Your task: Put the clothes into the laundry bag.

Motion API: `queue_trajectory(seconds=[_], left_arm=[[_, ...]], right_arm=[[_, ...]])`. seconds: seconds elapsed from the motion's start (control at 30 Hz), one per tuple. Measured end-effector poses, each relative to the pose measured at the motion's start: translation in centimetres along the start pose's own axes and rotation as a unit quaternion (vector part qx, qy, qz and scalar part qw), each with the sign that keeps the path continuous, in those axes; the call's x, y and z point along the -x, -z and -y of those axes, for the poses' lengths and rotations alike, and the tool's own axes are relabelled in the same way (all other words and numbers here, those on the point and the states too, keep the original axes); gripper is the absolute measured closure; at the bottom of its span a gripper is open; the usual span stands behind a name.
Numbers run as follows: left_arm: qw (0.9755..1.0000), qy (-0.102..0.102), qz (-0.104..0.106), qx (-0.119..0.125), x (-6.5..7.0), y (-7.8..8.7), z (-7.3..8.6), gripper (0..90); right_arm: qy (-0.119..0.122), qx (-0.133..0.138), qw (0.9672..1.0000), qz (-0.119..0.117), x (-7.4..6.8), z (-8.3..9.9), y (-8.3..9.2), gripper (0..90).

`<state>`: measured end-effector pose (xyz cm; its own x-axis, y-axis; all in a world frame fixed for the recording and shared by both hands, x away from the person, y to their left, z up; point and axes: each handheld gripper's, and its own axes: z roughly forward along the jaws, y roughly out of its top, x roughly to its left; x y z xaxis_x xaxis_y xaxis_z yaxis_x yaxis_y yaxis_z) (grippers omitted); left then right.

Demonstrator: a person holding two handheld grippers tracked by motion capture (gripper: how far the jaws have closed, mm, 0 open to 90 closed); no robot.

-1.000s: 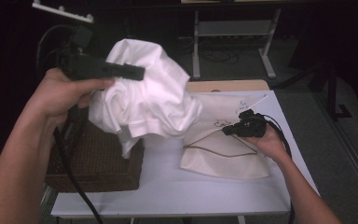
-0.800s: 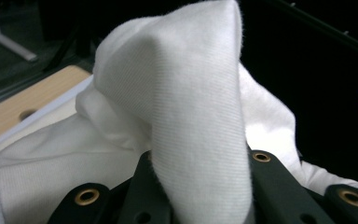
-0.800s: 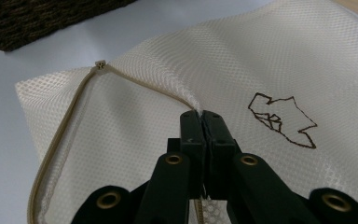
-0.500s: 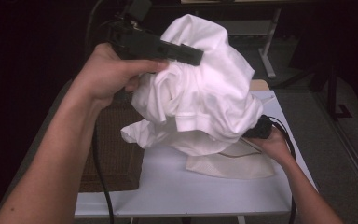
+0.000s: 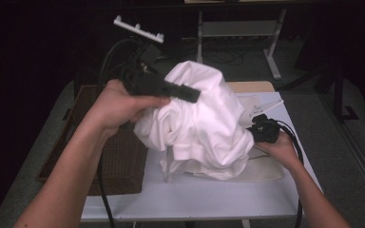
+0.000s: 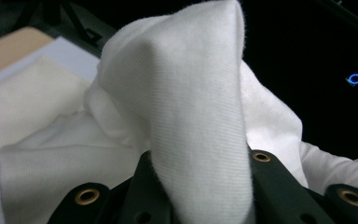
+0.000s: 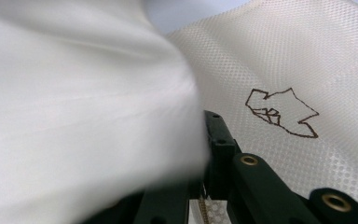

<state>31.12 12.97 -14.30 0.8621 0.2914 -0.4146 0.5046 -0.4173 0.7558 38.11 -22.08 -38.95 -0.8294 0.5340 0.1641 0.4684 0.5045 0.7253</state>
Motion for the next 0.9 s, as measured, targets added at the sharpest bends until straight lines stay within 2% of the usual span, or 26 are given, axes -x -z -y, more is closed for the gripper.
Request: queue_trajectory(seconds=[0.13,0.27,0.4,0.5,0.6,0.77,0.9], left_arm=[[0.9997,0.021,0.007,-0.006,-0.7,0.5,3.0,78.6],[0.9992,0.030,0.026,-0.009,-0.8,1.2,4.8,78.6],[0.9981,0.042,0.038,-0.027,-1.5,0.0,6.4,78.5],[0.9960,0.061,0.049,-0.043,-3.3,-2.4,8.1,78.3],[0.9927,0.085,0.070,-0.051,-5.4,-5.5,10.1,78.2],[0.9854,0.112,0.101,-0.080,-7.8,-11.5,12.6,78.0],[0.9811,0.127,0.105,-0.101,-9.6,-15.8,13.7,77.9]], right_arm=[[0.005,-0.009,0.9999,0.001,-0.4,-0.5,-0.6,88.0],[0.014,-0.012,0.9998,0.001,-0.9,-1.3,-1.0,88.0],[0.020,-0.005,0.9998,0.002,-1.4,-2.6,-0.7,88.0],[0.023,-0.006,0.9997,0.005,-1.7,-3.3,-0.6,88.1],[0.025,-0.005,0.9997,0.004,-2.1,-3.8,-0.4,88.1],[0.025,-0.015,0.9996,0.006,-2.3,-4.6,-0.7,88.2],[0.024,-0.015,0.9996,-0.005,-2.4,-5.1,-0.9,88.4]])
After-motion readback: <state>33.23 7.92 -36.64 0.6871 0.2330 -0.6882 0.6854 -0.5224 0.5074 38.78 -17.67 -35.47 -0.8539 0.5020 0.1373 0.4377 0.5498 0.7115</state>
